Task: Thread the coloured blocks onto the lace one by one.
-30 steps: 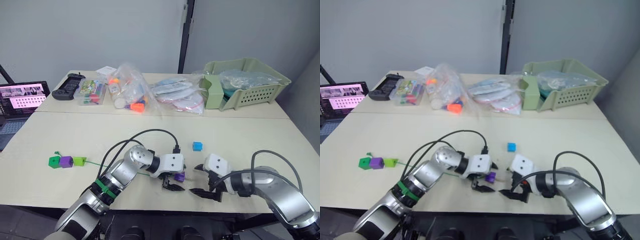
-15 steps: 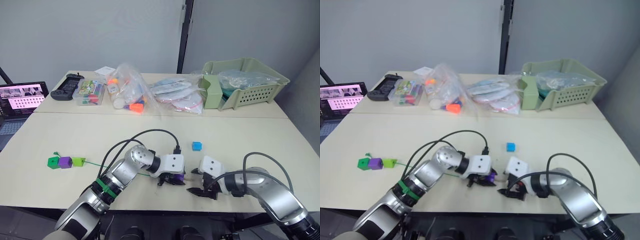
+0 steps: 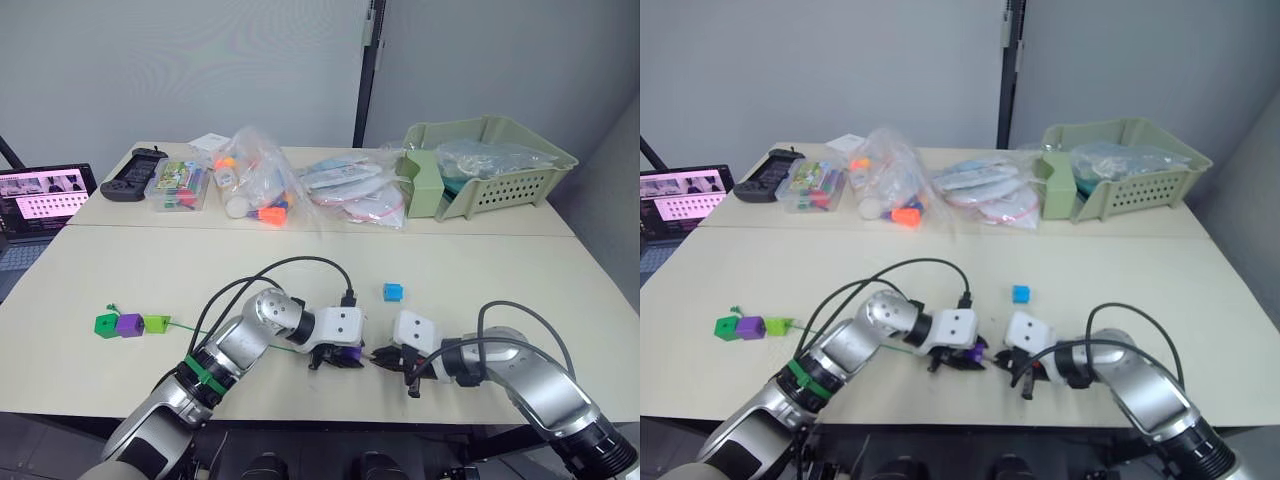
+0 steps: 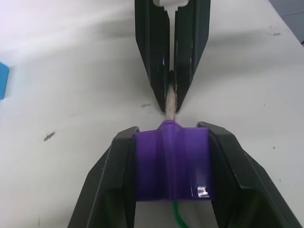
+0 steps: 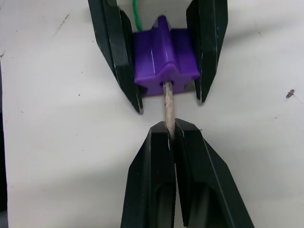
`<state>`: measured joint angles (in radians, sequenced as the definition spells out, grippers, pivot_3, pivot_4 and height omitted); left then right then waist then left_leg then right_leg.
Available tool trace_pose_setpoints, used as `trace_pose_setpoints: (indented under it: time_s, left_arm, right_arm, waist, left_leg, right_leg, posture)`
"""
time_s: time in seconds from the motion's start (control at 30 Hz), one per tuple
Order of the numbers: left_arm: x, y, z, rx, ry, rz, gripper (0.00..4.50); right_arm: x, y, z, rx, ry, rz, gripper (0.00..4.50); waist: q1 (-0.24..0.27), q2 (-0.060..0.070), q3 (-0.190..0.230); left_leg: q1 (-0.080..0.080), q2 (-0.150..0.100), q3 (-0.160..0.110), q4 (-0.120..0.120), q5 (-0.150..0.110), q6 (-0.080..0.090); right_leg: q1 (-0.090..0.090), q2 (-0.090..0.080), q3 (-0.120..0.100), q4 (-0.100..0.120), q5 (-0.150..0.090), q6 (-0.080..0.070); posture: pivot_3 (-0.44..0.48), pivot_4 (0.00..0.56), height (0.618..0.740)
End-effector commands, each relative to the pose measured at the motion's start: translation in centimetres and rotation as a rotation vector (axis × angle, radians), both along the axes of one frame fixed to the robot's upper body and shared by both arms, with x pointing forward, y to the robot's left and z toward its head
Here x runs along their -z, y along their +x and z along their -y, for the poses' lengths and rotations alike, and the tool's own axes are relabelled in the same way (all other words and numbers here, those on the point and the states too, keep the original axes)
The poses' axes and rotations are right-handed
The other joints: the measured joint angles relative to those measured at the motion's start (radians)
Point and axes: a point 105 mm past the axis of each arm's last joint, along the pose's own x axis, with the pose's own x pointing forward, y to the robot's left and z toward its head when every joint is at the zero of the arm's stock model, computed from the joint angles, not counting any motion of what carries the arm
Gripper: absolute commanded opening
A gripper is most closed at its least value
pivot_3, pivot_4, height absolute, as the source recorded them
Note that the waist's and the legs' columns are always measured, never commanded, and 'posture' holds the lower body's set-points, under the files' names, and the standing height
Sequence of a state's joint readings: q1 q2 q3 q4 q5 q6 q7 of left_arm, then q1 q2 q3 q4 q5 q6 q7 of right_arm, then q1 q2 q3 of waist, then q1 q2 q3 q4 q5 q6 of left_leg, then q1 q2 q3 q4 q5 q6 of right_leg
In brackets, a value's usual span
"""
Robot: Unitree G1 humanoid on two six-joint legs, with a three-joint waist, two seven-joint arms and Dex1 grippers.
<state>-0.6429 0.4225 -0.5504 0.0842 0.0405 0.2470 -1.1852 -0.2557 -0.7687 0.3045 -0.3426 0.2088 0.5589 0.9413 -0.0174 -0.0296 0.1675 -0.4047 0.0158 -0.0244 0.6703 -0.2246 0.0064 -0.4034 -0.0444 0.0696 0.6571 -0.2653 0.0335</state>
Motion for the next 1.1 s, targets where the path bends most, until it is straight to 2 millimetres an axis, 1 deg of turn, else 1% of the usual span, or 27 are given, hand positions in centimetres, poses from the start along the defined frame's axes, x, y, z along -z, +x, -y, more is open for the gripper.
trace_pose_setpoints:
  time_s: [0.03, 0.07, 0.1, 0.23, 0.33, 0.43, 0.57, 0.63, 0.7, 0.87, 0.9, 0.97, 1.03, 1.1]
  left_arm:
    - [-0.9, 0.4, -2.6, -0.073, -0.016, -0.015, 1.41]
    - [-1.0, 0.5, -4.1, -0.102, -0.005, -0.025, 1.41]
    - [-1.0, 0.5, -5.0, -0.12, 0.003, -0.031, 1.41]
    - [-1.0, 0.6, -11.8, -0.243, 0.058, -0.073, 1.41]
    - [-0.4, 0.7, -19.7, -0.378, 0.211, -0.081, 1.41]
    - [-0.5, 0.3, -25.2, -0.468, 0.317, -0.085, 1.41]
    - [-1.3, 0.1, -29.8, -0.561, 0.391, -0.06, 1.41]
    - [-1.7, 0.0, -31.0, -0.582, 0.406, -0.046, 1.41]
    - [-2.1, 0.1, -31.2, -0.588, 0.389, -0.039, 1.41]
    - [-2.8, 0.8, -29.8, -0.566, 0.297, 0.0, 1.41]
    - [-2.9, 0.8, -29.7, -0.563, 0.299, 0.001, 2.46]
    - [-3.6, 0.9, -29.0, -0.556, 0.267, -0.003, 3.11]
    - [-4.5, 1.3, -28.2, -0.538, 0.258, 0.046, 3.77]
    - [-5.0, 1.5, -27.8, -0.525, 0.261, 0.071, 4.44]
  right_arm:
    - [-0.4, 0.5, 0.3, 0.001, -0.021, 0.035, 0.0]
    - [-0.6, 0.5, 0.2, -0.011, -0.019, 0.04, 0.0]
    - [-0.7, 0.5, 0.1, -0.018, -0.018, 0.043, 0.0]
    - [-1.3, 0.5, -0.1, -0.048, -0.034, 0.053, 0.0]
    - [-1.6, 0.6, -0.3, -0.076, -0.053, 0.053, 0.0]
    - [-1.8, 0.7, -0.4, -0.09, -0.059, 0.055, 0.0]
    - [-1.8, 1.0, -0.3, -0.096, -0.071, 0.06, 0.0]
    - [-1.9, 1.1, -0.2, -0.097, -0.075, 0.061, 0.0]
    - [-1.9, 1.2, -0.1, -0.098, -0.078, 0.061, 0.0]
    - [-1.9, 1.5, -0.3, -0.106, -0.078, 0.063, 0.0]
    - [-1.9, 1.5, -0.5, -0.111, -0.076, 0.064, 0.0]
    - [-2.0, 1.4, -0.8, -0.119, -0.069, 0.063, 0.0]
    - [-2.1, 1.4, -1.0, -0.126, -0.065, 0.06, 0.0]
    - [-2.1, 1.3, -1.0, -0.13, -0.064, 0.059, 0.0]
  waist:
    - [-0.004, 0.0, 0.0]
    - [-0.004, 0.0, 0.0]
    - [-0.007, 0.0, 0.0]
    - [-0.016, 0.0, 0.0]
    - [-0.023, 0.0, 0.0]
    - [-0.028, 0.0, 0.0]
    - [-0.026, 0.001, 0.0]
    - [-0.025, 0.001, 0.0]
    - [-0.026, 0.001, 0.0]
    - [-0.024, 0.001, 0.0]
    - [-0.023, 0.001, 0.0]
    - [-0.023, 0.001, 0.0]
    - [-0.022, 0.001, 0.0]
    - [-0.019, 0.001, 0.0]
  left_leg:
    - [0.0, 0.0, 0.0, 0.0, 0.0, 0.0]
    - [0.0, 0.001, 0.0, 0.0, 0.0, 0.0]
    - [0.0, 0.001, 0.0, 0.0, 0.0, 0.0]
    - [0.0, 0.001, 0.0, -0.001, 0.0, 0.0]
    - [0.001, 0.002, 0.0, -0.002, 0.0, 0.0]
    - [0.004, 0.003, 0.0, -0.005, 0.0, 0.0]
    - [0.005, 0.003, 0.002, -0.007, 0.0, 0.0]
    - [0.005, 0.003, 0.003, -0.007, 0.0, 0.0]
    - [0.005, 0.003, 0.003, -0.007, 0.0, 0.0]
    - [0.004, 0.003, 0.003, -0.008, 0.0, 0.0]
    - [0.003, 0.003, 0.003, -0.008, 0.0, 0.0]
    - [0.003, 0.003, 0.003, -0.008, 0.0, 0.0]
    - [0.001, 0.003, 0.003, -0.008, 0.0, 0.0]
    - [-0.001, 0.002, 0.003, -0.007, 0.0, 0.0]
  right_leg:
    - [0.0, 0.0, 0.0, 0.0, 0.0, 0.0]
    - [-0.001, 0.0, 0.0, 0.0, 0.0, 0.0]
    - [-0.001, 0.0, 0.0, 0.0, 0.0, 0.0]
    - [-0.002, 0.0, 0.0, 0.001, 0.0, 0.0]
    - [-0.002, 0.0, -0.001, 0.001, 0.0, -0.001]
    - [-0.002, 0.0, -0.001, 0.001, -0.001, -0.002]
    - [-0.002, 0.0, -0.001, 0.001, -0.001, -0.003]
    - [-0.002, 0.0, -0.001, 0.001, -0.001, -0.003]
    - [-0.002, 0.0, -0.001, 0.001, -0.001, -0.003]
    - [-0.003, 0.0, -0.001, 0.002, -0.001, -0.003]
    - [-0.004, 0.0, -0.001, 0.002, -0.001, -0.003]
    - [-0.004, 0.0, -0.001, 0.002, -0.001, -0.003]
    - [-0.005, 0.0, -0.001, 0.001, -0.001, -0.003]
    - [-0.007, -0.001, -0.001, 0.002, -0.001, -0.003]
  posture:
    - [0.0, 0.15, 0.74]
    - [0.0, 0.15, 0.74]
    - [0.0, 0.15, 0.74]
    - [0.0, 0.15, 0.74]
    - [0.0, 0.15, 0.74]
    - [0.0, 0.15, 0.74]
    - [0.0, 0.15, 0.74]
    - [0.0, 0.15, 0.74]
    - [0.0, 0.15, 0.74]
    - [0.0, 0.15, 0.74]
    - [0.0, 0.15, 0.74]
    - [0.0, 0.15, 0.74]
    - [0.0, 0.15, 0.74]
    - [0.0, 0.15, 0.74]
